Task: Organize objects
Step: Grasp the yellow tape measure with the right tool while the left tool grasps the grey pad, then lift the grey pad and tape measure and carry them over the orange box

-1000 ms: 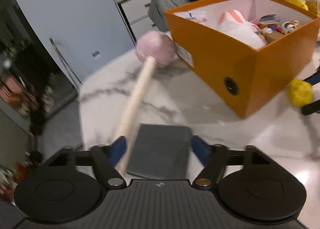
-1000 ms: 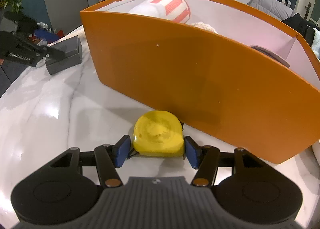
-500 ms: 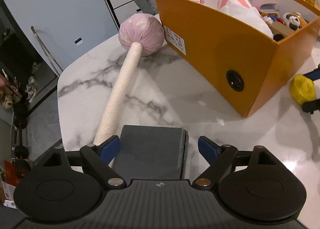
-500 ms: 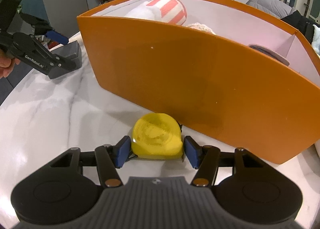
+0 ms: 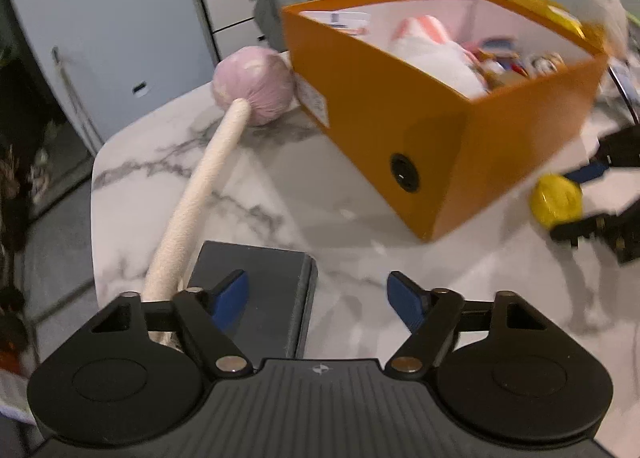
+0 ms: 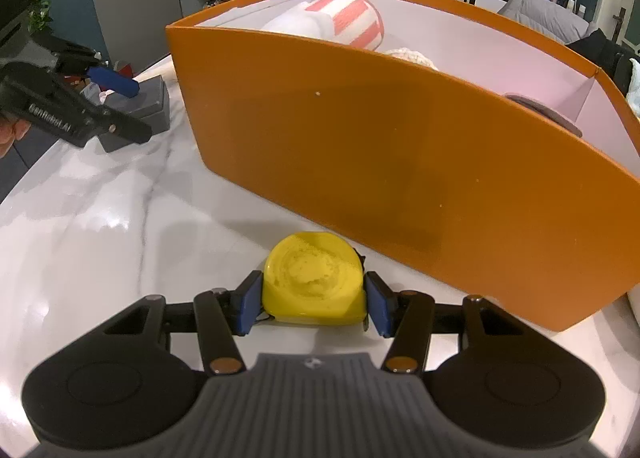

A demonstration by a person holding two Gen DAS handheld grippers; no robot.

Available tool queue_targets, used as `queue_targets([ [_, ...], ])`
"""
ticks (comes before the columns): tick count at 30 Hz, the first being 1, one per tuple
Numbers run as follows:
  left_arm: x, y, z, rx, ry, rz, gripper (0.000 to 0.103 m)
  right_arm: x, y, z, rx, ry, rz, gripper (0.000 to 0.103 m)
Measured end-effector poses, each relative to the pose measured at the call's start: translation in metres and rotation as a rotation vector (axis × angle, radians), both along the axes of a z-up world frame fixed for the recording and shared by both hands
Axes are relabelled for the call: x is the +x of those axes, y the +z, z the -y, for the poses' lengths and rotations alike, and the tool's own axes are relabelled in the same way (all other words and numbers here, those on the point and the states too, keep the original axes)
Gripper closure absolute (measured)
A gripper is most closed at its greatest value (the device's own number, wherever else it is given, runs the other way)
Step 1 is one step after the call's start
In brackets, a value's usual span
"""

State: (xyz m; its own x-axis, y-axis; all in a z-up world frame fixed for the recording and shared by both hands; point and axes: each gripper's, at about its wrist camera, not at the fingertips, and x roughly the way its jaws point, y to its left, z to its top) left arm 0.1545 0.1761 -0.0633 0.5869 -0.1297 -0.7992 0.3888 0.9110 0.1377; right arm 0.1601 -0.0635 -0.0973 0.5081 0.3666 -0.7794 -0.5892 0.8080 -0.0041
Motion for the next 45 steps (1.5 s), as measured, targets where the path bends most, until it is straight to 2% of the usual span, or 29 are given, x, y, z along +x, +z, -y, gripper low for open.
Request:
queue_targets([
  [1,0.001,0.002,-0.002,-0.002,0.005,0.004,0.029,-0.001,0.0,0.0,-0.002,-0.001,0.001,0.047],
  [5,0.01,0.009,-0.018,0.002,0.056,0.01,0.013,-0.003,0.0,0.0,-0.003,-0.001,0.001,0.047],
  [8,0.017,0.008,-0.025,0.045,0.038,-0.004,0.013,-0.003,0.0,0.001,0.0,-0.002,-0.001,0.047],
  [11,0.021,0.002,-0.026,0.056,-0.01,-0.024,0.013,-0.003,0.0,0.003,0.007,-0.003,-0.002,0.047],
  [14,0.026,-0.008,-0.026,0.091,-0.041,-0.031,0.005,-0.003,0.0,0.005,0.014,-0.003,-0.005,0.047],
  [15,0.029,-0.011,-0.027,0.088,-0.038,-0.041,0.005,-0.003,0.0,0.005,0.017,-0.004,-0.006,0.047],
  [17,0.038,-0.019,-0.032,0.069,-0.007,-0.11,0.002,-0.001,0.001,0.006,0.022,-0.006,-0.01,0.047],
  [20,0.046,-0.023,-0.041,-0.026,0.03,-0.156,0.002,0.001,0.001,0.006,0.03,-0.008,-0.016,0.047],
  [22,0.048,-0.025,-0.043,-0.078,0.039,-0.179,0.006,0.002,0.0,0.005,0.032,-0.01,-0.015,0.047],
  [23,0.045,-0.024,-0.04,-0.086,0.028,-0.166,0.012,0.002,0.0,0.005,0.034,-0.011,-0.015,0.046],
  [33,0.006,-0.028,0.008,-0.082,0.004,-0.125,0.013,0.003,0.001,0.006,0.027,-0.008,-0.025,0.047],
  [38,-0.024,-0.029,0.034,-0.097,0.056,-0.109,0.012,-0.003,0.003,0.005,-0.003,0.009,-0.036,0.047],
  [45,-0.06,-0.031,0.083,-0.096,0.024,-0.09,0.012,-0.013,0.005,0.009,-0.043,0.021,-0.058,0.047],
])
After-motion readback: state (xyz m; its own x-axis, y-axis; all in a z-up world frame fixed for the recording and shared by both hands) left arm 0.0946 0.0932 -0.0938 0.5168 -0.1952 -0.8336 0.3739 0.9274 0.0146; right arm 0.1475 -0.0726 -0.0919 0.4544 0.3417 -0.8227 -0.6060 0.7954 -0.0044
